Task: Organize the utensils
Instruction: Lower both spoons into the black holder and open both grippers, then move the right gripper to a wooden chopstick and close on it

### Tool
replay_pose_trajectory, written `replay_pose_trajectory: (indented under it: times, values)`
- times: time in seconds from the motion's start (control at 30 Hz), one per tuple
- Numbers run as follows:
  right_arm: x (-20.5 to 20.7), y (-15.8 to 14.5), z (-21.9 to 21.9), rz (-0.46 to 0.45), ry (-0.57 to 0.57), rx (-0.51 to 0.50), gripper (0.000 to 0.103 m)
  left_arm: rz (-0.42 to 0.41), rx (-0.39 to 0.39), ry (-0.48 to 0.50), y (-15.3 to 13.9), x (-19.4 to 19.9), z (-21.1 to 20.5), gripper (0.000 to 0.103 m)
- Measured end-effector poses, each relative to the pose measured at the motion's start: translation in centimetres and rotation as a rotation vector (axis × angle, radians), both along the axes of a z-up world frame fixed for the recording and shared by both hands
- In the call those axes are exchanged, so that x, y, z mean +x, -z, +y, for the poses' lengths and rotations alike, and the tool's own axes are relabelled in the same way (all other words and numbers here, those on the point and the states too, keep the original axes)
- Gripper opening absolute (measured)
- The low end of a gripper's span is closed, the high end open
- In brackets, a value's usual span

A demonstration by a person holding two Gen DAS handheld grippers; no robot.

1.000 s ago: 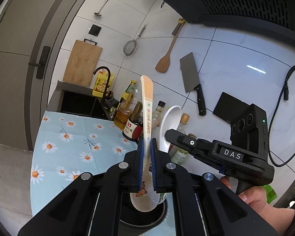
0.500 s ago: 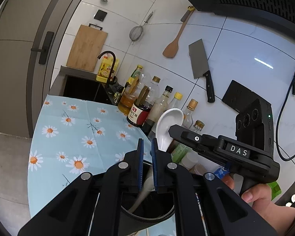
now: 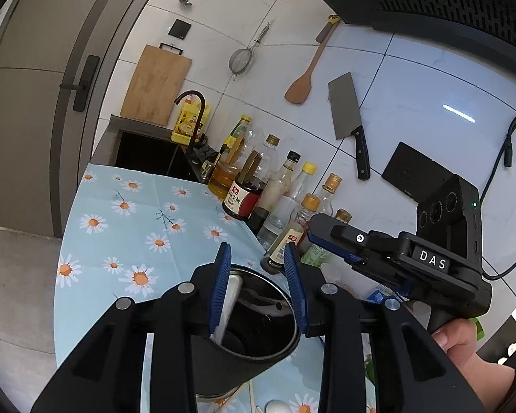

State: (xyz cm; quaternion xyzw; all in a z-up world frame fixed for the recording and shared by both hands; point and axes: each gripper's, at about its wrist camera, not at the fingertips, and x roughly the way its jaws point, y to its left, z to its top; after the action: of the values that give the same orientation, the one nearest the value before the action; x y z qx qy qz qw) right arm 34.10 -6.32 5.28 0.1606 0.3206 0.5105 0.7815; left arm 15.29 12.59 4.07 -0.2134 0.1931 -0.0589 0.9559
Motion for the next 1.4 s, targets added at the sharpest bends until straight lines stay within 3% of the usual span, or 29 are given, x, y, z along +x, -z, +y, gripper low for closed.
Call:
replay_pose_trajectory:
  times: [0.33,0.5,0.97,1.07,1.13,1.4]
  values:
    - [-2.0,-1.1,-2.1,0.004,-0.008,0.006,0.029,0.018,0.021,0.02,-0.7,-2.1,-1.0,0.031]
    - [-3.1,-1.3,-3.4,0.0,-0.016,-0.04,0.029,0.03,0.037,0.035,-0.9,-3.2,-1.7,0.031]
    - [-9.0,0.9,-4.6,-0.15,-0.237,-0.427,0.032,0.128,0.067,0.075,1.1,-6.8,-4.1,0.031]
    - [-10.3,2.4,-4.0,-0.181,-0.313,-0.538,0.032,0.153,0.066,0.076,2.0,-7.7,-4.4,0.034]
    - [-10.8,3.3,-3.6,-0.187,-0.358,-0.592,0.032,0.171,0.056,0.065,2.5,-8.2,-4.4,0.044]
    - [-13.0,7.5,-2.2,-0.196,-0.561,-0.812,0.033,0.241,0.02,0.031,4.8,-10.3,-4.3,0.044]
